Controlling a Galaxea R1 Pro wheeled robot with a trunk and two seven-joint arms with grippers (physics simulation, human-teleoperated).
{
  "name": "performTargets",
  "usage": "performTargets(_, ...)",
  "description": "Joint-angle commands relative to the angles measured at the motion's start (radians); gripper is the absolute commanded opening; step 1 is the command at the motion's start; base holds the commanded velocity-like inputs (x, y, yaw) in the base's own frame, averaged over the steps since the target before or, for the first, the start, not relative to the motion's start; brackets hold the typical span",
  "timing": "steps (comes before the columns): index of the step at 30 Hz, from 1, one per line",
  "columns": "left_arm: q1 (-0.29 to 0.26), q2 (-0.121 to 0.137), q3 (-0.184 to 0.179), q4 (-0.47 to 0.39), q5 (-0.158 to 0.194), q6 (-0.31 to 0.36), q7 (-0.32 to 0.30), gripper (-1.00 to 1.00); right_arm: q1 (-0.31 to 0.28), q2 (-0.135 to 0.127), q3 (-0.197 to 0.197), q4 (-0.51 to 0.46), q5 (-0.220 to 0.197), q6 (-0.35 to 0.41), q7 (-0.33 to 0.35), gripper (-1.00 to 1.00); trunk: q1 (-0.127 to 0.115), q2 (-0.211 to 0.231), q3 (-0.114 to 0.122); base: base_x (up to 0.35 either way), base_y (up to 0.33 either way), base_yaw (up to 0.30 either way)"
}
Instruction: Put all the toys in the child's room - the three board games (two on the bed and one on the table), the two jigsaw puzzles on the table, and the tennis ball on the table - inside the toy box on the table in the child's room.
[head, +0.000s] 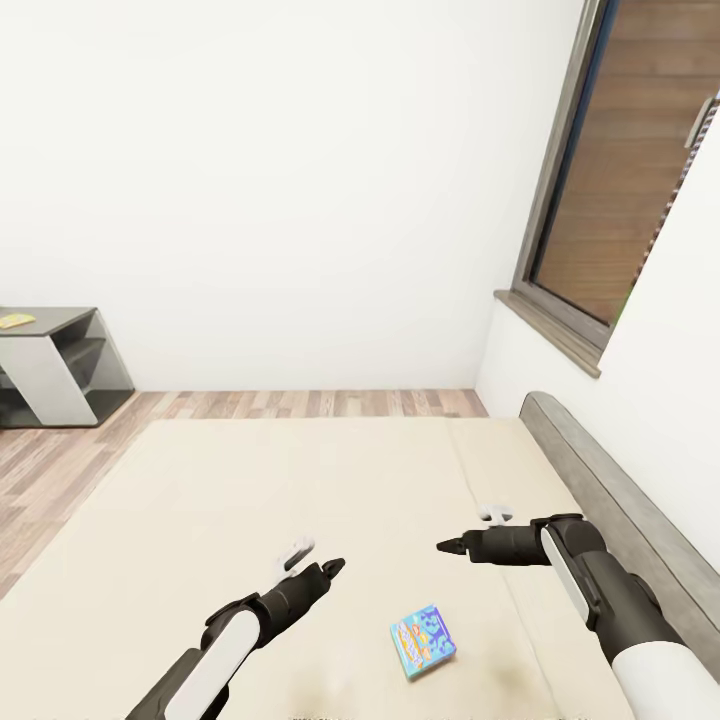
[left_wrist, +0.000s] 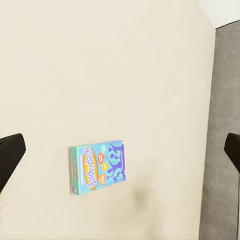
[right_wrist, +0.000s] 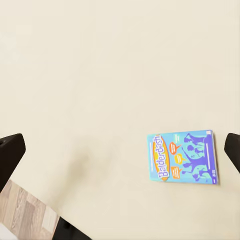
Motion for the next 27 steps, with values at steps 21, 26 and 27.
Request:
performTargets(21,-0.006,-0.005,-0.004,0.033,0.008,0.0,0.007,1.0,0.002,-0.002,0.004,0.0,-0.008,-0.005,-0.001,1.0,0.0,-0.001,-0.032,0.0,0.0,0.011)
performTargets(26,-0.015,-0.005,-0.005,0.044,0.004,-0.002,0.008,1.0,0.004,-0.003,0.005,0.0,-0.009,-0.019,0.004,1.0,0.0,-0.001,-0.035,0.0,0.0,0.006)
performTargets(27,-0.015,-0.005,-0.005,0.044,0.004,-0.002,0.008,1.0,0.004,-0.003,0.005,0.0,-0.009,-0.019,0.004,1.0,0.0,-0.001,-0.035,0.0,0.0,0.004)
